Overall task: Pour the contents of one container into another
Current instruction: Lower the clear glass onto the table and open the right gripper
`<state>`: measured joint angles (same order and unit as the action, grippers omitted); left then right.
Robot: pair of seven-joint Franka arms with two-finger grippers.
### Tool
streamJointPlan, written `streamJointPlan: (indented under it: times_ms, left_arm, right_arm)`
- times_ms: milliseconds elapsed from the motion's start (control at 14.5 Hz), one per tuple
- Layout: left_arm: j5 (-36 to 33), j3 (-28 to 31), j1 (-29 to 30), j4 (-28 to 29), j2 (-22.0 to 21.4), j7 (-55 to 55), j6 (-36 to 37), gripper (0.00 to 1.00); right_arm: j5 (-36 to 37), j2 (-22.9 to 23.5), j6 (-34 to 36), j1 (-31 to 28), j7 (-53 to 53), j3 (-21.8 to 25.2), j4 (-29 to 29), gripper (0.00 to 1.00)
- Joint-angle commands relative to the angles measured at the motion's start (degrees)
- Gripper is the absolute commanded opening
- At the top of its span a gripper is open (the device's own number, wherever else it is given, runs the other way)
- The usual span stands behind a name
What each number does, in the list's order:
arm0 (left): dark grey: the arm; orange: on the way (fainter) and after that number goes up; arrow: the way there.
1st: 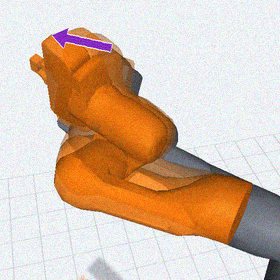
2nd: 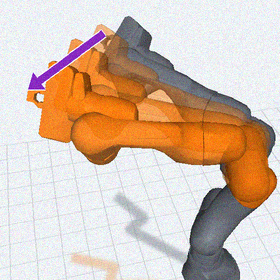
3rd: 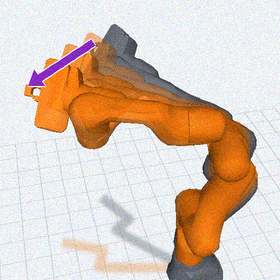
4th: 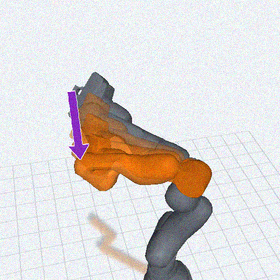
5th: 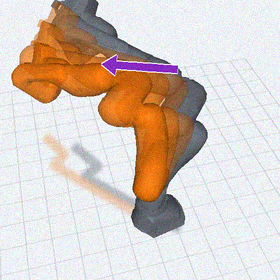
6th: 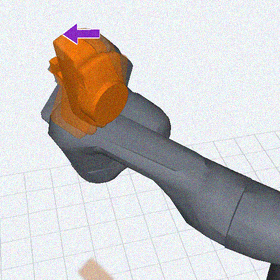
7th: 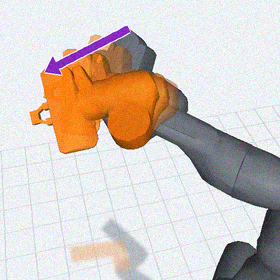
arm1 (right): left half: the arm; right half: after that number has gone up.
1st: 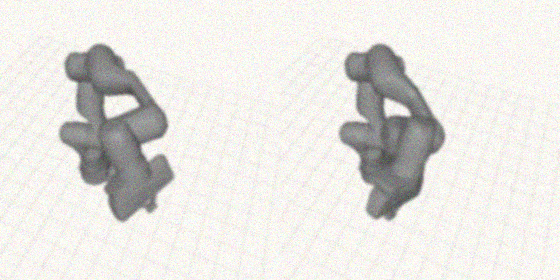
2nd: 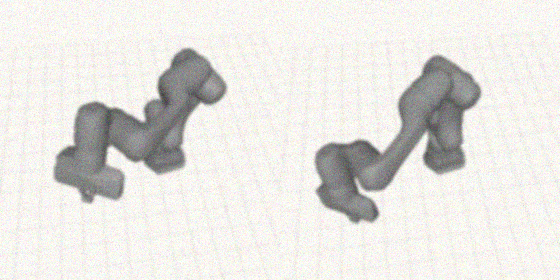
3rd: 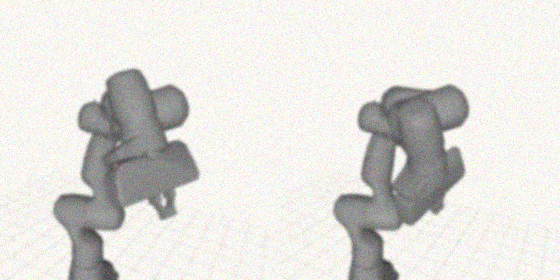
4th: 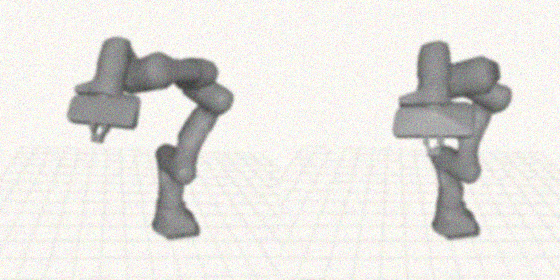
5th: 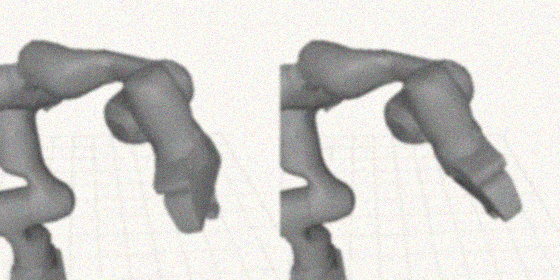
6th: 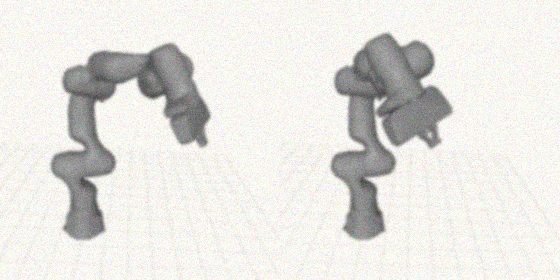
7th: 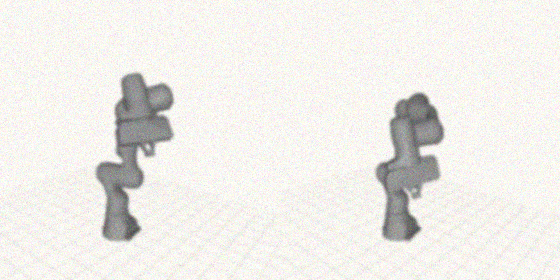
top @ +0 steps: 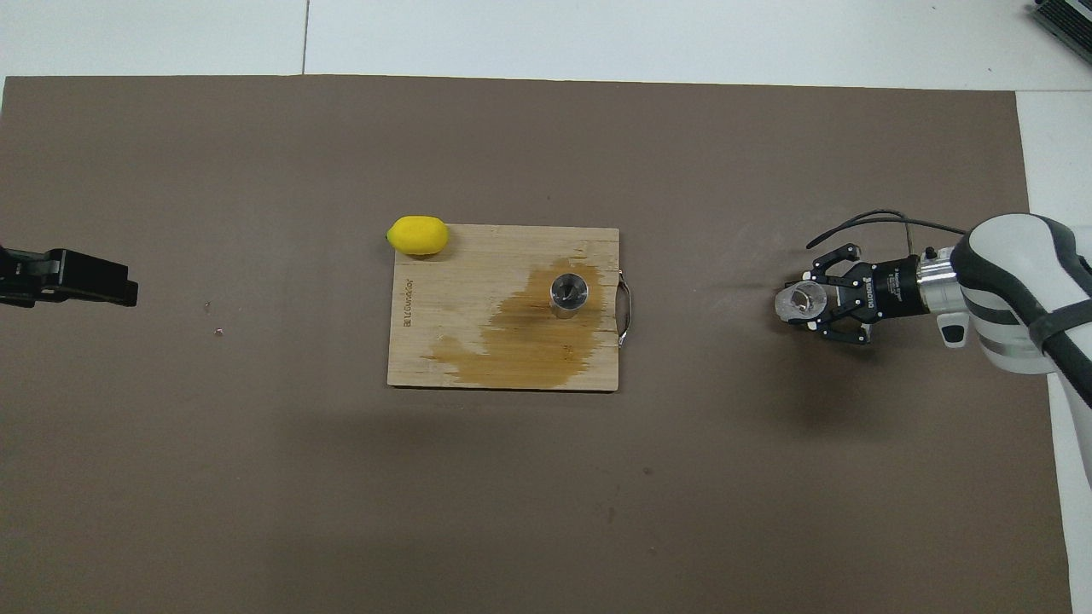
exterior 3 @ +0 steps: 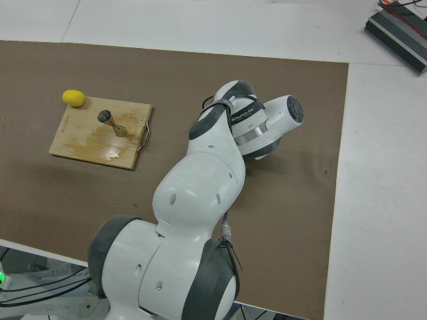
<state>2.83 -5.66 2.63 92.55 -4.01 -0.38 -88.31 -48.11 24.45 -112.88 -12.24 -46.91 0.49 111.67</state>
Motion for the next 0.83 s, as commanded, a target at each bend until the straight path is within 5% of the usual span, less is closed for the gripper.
streamJointPlan:
  times_ms: [0,69,138,757]
  left_arm:
    - [-0.99,-0.40,0.63,0.97,-0.56,-0.32,-0.99,1.00]
    - [-0.99,-0.40,0.63,0.97,-0.56,-0.32,-0.99,1.00]
    - [-0.99,-0.40,0.63,0.97,-0.56,-0.32,-0.99,1.00]
    - [-0.99,-0.31,0.63,0.97,-0.56,-0.32,-0.90,1.00]
  right_arm:
    - [-2.95,-1.07,-1.11,-0.68,2.00,-0.75,2.67,0.53]
    - [-3.30,-1.07,-1.73,-0.68,2.00,-0.75,2.93,0.68]
    - [-3.31,-1.16,-2.08,-0.68,2.00,-0.67,2.94,0.98]
    - [1.42,-5.63,-2.17,-4.45,3.48,0.30,2.67,1.00]
